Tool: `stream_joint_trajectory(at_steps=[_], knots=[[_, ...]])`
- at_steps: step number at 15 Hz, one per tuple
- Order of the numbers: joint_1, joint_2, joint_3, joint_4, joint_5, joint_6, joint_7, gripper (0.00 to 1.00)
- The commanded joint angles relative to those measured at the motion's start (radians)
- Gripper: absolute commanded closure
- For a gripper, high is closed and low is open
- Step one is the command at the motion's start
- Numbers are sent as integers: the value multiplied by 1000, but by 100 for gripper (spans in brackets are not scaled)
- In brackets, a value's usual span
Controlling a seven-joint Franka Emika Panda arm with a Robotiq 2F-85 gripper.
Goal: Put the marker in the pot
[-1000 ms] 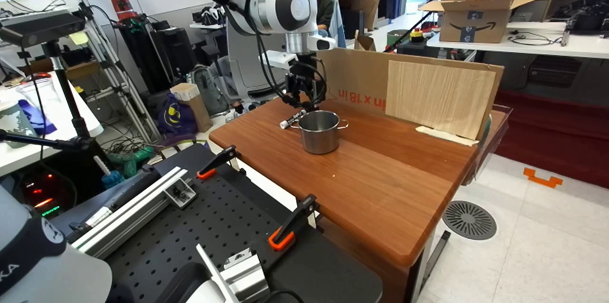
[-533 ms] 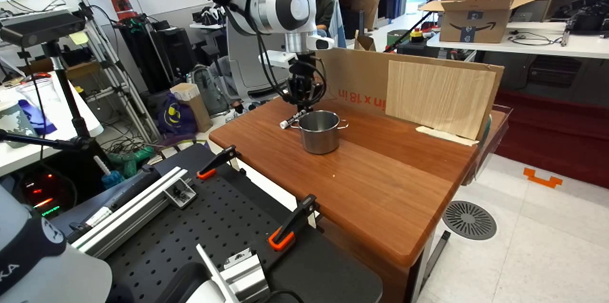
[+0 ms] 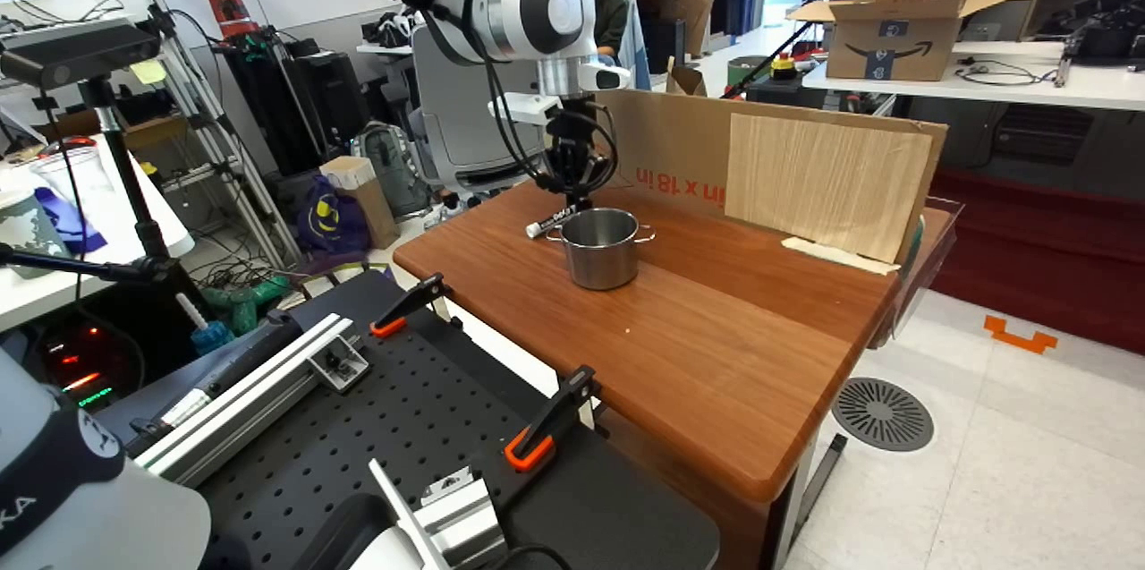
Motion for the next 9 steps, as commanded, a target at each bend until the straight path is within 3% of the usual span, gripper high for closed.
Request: stream_joint_trajectory(at_steps=[1,9], knots=[[11,-39,-11,-12,-27,0,-3,95],[6,-244,-18,-174,-83,192,-1,95]])
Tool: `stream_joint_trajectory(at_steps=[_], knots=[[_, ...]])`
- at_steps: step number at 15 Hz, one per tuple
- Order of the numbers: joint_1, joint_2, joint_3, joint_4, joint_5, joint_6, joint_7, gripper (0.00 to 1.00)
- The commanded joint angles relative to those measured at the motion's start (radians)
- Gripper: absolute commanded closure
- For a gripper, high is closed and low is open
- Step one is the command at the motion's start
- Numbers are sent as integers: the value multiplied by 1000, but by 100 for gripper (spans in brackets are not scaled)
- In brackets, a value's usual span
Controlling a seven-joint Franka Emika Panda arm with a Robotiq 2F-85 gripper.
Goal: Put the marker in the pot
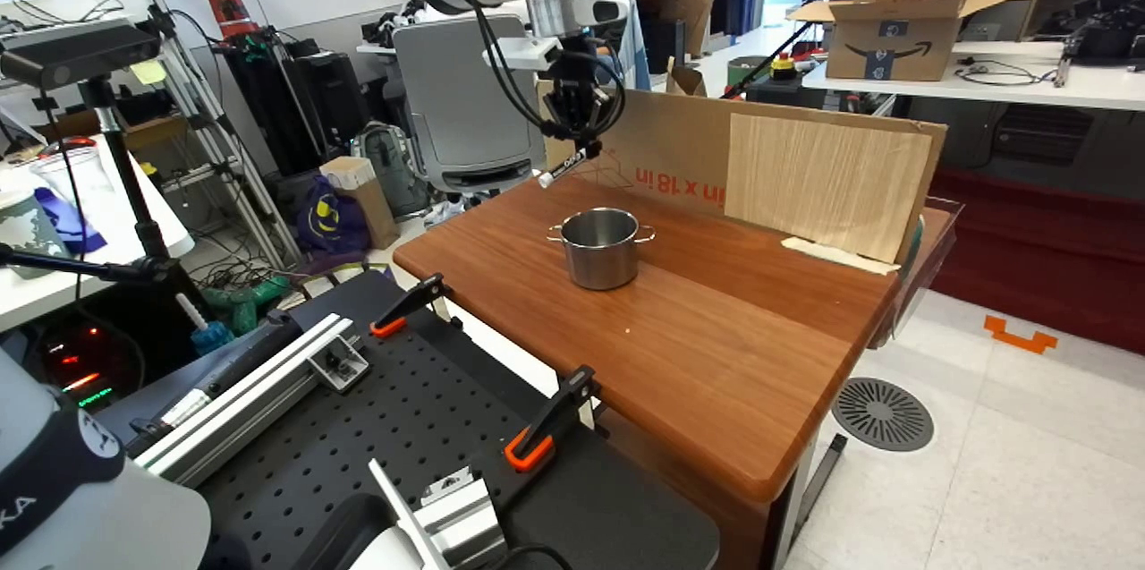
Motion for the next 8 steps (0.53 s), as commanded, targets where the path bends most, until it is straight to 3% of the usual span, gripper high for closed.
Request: stream_joint_trajectory(at_steps=[1,8], knots=[[3,-111,-21,-139,-55,154,5,95],[38,-206,-138,-351,-201,517,56,95]])
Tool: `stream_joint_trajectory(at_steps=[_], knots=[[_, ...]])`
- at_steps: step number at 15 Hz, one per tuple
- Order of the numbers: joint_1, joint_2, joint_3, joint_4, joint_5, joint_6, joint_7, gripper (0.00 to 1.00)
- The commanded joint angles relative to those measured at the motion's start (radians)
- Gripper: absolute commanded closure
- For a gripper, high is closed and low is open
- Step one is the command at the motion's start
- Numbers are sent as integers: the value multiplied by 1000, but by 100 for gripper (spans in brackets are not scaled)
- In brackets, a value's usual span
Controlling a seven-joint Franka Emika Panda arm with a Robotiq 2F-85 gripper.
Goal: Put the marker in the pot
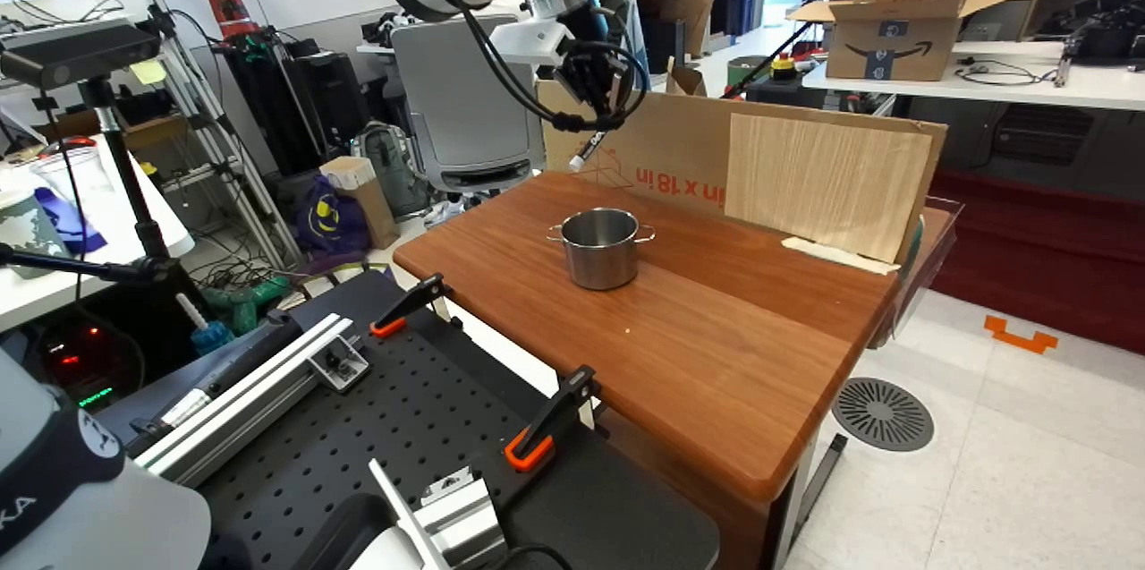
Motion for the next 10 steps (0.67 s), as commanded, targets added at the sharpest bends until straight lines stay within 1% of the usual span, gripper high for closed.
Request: stream_joint_trajectory(at_steps=[1,2,5,8,10], knots=[[51,-52,-94,-125,-106,184,52,95],[55,-55,-112,-146,-138,221,67,95],[99,-71,-189,-200,-201,303,98,95],[136,-91,-246,-238,-232,345,107,95],[155,-101,-276,-254,-244,348,99,95]])
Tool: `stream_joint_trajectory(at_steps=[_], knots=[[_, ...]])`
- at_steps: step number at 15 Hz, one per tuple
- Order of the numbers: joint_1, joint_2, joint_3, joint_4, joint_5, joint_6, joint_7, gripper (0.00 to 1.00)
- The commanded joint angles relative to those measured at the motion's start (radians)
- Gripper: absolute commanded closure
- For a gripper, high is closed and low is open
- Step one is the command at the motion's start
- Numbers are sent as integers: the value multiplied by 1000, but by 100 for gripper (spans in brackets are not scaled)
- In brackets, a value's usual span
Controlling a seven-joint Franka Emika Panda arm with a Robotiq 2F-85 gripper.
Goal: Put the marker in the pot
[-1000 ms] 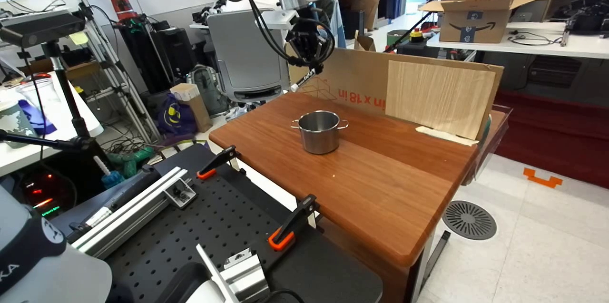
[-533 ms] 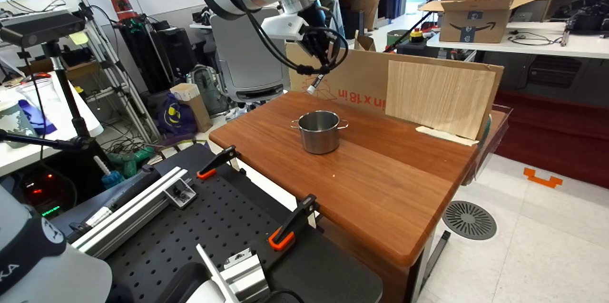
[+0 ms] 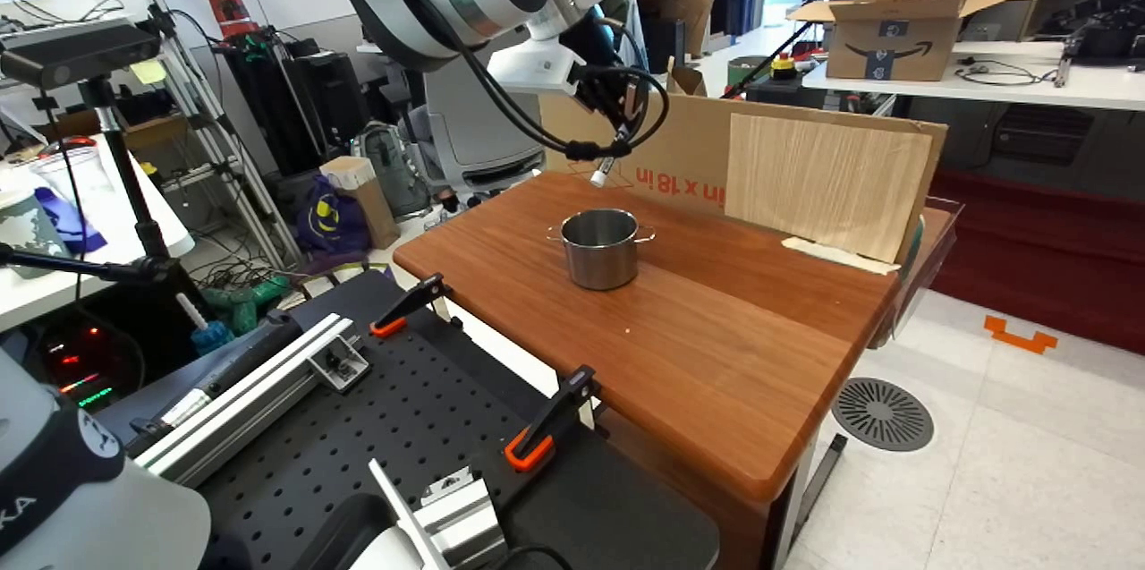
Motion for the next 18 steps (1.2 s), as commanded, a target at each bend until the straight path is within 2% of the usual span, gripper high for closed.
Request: stream_joint_trajectory(at_steps=[1,4,10,18], knots=[[50,-39,-67,-54,-47,24,13,95],[71,-46,-106,-81,-76,29,10,95],[76,-42,-137,-123,-121,36,2,95],[63,-27,-126,-139,-138,22,-14,95]])
